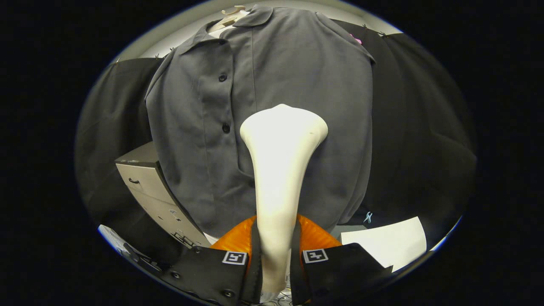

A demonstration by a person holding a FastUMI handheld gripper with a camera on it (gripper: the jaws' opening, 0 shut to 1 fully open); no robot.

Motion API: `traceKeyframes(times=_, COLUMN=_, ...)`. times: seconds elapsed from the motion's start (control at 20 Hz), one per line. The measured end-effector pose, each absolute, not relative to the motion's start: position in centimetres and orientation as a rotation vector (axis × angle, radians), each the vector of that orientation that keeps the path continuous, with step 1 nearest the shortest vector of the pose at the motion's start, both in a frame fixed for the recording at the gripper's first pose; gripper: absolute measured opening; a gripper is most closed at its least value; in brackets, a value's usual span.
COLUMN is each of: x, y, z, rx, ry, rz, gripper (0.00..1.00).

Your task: Iron the clothes twice with a garment steamer, once on the left side and once on the right side.

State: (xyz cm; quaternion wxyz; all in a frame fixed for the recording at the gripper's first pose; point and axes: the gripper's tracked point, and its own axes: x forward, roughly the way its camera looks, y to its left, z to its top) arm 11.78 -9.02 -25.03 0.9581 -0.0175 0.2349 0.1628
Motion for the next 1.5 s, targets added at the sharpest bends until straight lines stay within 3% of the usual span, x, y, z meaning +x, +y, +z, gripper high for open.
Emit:
traceKeyframes(times=0.8, x=7.8, y=-11.2, z=-34.5, rx=-0.025, ry=0.628, rz=0.313, gripper=0.34)
traceKeyframes(times=1.5, x=6.2, y=-11.1, z=-26.3, rx=-0.026, ry=0.542, rz=0.302, gripper=0.34)
